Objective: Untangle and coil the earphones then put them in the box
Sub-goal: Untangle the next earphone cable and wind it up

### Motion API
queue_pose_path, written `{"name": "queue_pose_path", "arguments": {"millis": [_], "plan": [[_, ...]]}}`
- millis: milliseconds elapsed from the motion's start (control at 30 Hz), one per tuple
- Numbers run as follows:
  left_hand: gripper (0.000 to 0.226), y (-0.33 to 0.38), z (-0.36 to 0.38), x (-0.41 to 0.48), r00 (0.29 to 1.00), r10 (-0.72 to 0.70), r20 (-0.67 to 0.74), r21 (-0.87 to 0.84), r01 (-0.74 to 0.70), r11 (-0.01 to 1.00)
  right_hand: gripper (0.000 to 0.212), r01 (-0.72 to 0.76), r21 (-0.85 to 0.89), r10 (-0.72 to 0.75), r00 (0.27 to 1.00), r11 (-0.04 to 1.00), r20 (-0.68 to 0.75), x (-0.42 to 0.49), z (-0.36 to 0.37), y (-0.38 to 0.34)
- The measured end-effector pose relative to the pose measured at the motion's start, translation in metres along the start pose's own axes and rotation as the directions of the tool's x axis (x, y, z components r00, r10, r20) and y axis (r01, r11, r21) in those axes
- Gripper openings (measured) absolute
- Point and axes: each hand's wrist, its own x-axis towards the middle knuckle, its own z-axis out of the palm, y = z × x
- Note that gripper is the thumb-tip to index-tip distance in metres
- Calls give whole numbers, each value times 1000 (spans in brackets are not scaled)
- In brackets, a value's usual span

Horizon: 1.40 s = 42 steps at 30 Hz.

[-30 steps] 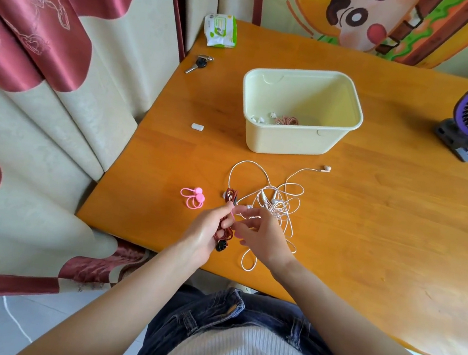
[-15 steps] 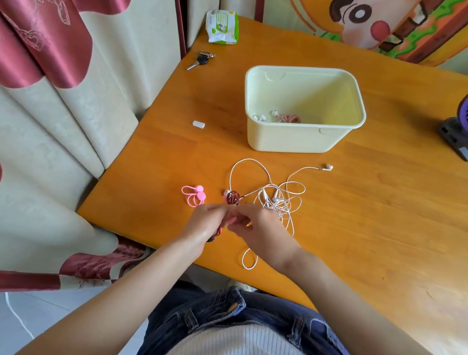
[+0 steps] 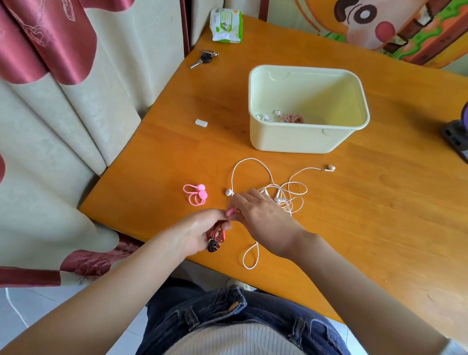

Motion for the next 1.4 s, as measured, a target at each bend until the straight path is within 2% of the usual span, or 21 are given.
{"name": "queue_pose_path", "arguments": {"millis": [200, 300, 433, 633, 767, 900, 1033, 1133, 1400], "plan": [[19, -6, 5, -2, 1000, -13, -9, -194, 11, 981, 18, -76, 27, 77, 997, 997, -30, 1, 4, 1], [22, -9, 14, -3, 999, -1, -48, -282, -12, 959, 21, -123, 53, 128, 987, 991, -101, 1, 7, 0], [24, -12, 26, -5, 994, 31, -108, -335, -66, 940, 17, -191, 172, 223, 955, 967, -194, 2, 12, -1], [12, -18, 34, -12, 986, 100, -135, -476, -153, 866, 15, -200, 341, 302, 912, 919, -278, 0, 11, -3], [4, -19, 35, -15, 955, 177, -238, -392, -261, 882, 20, -165, 367, 284, 911, 916, -298, -2, 10, -3], [8, -20, 32, -19, 885, 371, -282, -217, -435, 874, 22, -150, 398, 288, 905, 905, -313, -2, 8, -7], [15, -23, 27, -20, 816, 529, -235, -44, -552, 832, 13, -227, 515, 392, 889, 827, -237, 0, 3, -8], [23, -28, 22, -18, 777, 603, -183, 58, -604, 795, 6, -237, 545, 406, 889, 804, -211, 0, 4, -4], [22, -27, 17, -17, 730, 673, -116, 110, -664, 739, 4, -255, 548, 425, 881, 797, -207, 1, 5, -5]]}}
